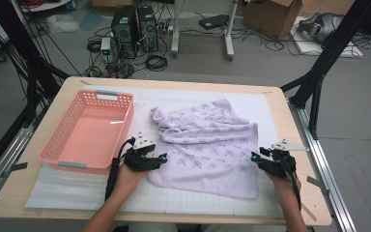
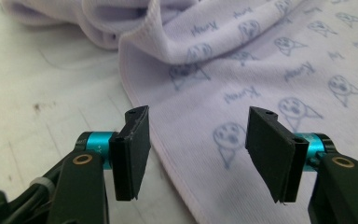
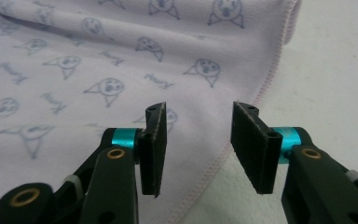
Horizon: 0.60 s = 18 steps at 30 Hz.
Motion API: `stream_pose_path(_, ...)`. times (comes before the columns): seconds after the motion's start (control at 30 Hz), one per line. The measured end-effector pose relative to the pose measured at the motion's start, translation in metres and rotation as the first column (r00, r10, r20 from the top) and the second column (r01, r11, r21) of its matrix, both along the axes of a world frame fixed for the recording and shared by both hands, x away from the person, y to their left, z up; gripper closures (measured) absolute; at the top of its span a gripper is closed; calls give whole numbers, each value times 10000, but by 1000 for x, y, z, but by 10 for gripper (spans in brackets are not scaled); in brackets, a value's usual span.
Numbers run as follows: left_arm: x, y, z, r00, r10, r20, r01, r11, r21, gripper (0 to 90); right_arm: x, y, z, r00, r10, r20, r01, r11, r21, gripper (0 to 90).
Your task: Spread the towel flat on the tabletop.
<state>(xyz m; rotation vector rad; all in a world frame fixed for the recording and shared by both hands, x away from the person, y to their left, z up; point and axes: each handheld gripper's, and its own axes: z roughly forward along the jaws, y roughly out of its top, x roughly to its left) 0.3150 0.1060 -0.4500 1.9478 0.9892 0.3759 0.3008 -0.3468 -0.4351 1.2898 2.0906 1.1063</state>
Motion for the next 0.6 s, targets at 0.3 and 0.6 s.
stream_pose_path(0.3,-20,7,-2,9980,-8,-638,-4,9998,-181,455,-25,4,-6,9990,306,-337,-307,9995,-35,508)
stream_pose_path(0.6,-49,3,-2,9989,-174,-432,182,9997,180,830,-54,8,-14,9937,629,-929,-659,9974,-296,534)
